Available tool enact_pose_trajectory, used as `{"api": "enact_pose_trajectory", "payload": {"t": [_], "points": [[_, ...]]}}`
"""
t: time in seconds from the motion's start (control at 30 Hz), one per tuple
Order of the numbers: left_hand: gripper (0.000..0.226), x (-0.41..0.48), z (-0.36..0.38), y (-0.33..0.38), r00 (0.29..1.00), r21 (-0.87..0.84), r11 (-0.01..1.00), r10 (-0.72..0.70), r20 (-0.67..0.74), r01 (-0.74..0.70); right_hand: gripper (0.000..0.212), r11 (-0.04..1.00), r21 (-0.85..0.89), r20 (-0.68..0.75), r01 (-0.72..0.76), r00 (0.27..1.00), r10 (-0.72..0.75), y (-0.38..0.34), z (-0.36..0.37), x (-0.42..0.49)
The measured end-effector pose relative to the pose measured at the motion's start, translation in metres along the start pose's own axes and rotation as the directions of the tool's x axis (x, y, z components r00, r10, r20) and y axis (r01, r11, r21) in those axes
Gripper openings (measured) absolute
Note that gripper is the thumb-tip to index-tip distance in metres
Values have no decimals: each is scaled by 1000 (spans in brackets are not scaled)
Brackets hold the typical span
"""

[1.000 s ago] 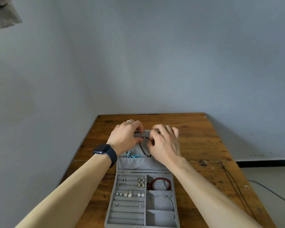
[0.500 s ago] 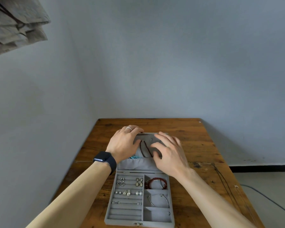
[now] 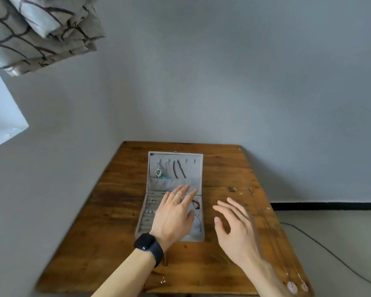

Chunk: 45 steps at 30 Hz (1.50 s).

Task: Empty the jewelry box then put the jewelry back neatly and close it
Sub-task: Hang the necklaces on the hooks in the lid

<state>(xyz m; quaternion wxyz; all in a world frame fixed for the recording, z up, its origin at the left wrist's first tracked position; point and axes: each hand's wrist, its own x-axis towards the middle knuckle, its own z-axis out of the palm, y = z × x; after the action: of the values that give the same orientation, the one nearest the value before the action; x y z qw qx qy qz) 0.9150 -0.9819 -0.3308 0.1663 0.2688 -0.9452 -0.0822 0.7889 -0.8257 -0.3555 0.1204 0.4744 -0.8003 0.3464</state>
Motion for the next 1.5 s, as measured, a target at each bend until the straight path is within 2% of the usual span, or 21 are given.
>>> {"api": "enact_pose_trajectory", "payload": {"t": [0.07, 0.37, 0.57, 0.77, 0.87, 0.97, 1.07, 1.2, 1.3, 1.37, 1.43, 1.47, 1.5], "points": [[59, -24, 14, 13, 999, 11, 1000, 10, 36, -11, 37, 999, -4, 20, -42, 999, 42, 5, -7, -33], [55, -112, 68, 68, 981, -61, 991, 131, 145, -123, 31, 953, -63, 73, -295, 951, 299, 37, -29, -181], [52, -131, 93, 92, 959, -76, 978, 207, 192, -196, 30, 887, -93, -25, -453, 891, 453, 53, -49, -218], [58, -131, 114, 98, 933, -33, 966, 256, 252, -256, 28, 823, -54, -162, -566, 818, 552, 75, -61, -204], [59, -133, 123, 92, 931, -2, 955, 290, 222, -297, 33, 842, -146, -197, -519, 849, 490, 83, -63, -190], [61, -135, 127, 91, 938, 23, 953, 294, 182, -303, 41, 853, -294, -132, -431, 902, 410, 90, -58, -184], [62, -136, 126, 93, 937, 31, 949, 305, 169, -314, 47, 865, -346, -63, -362, 929, 364, 92, -51, -186], [64, -136, 126, 92, 939, 4, 953, 297, 175, -302, 33, 932, -261, -108, -253, 967, 232, 90, -45, -189], [63, -134, 125, 92, 939, 6, 953, 296, 173, -301, 20, 951, -213, -138, -222, 971, 195, 87, -44, -188], [60, -134, 119, 94, 947, -85, 957, 288, 141, -278, 15, 963, -161, -157, -217, 969, 192, 86, -45, -189], [46, -137, 105, 104, 966, -225, 947, 249, 63, -229, 15, 972, -72, -185, -226, 960, 209, 80, -50, -191], [36, -138, 95, 111, 978, -276, 942, 207, 30, -191, 16, 972, -34, -197, -232, 955, 221, 75, -55, -192], [32, -139, 86, 121, 987, -341, 933, 144, 66, -113, 17, 973, -8, -206, -232, 952, 225, 70, -60, -194]]}}
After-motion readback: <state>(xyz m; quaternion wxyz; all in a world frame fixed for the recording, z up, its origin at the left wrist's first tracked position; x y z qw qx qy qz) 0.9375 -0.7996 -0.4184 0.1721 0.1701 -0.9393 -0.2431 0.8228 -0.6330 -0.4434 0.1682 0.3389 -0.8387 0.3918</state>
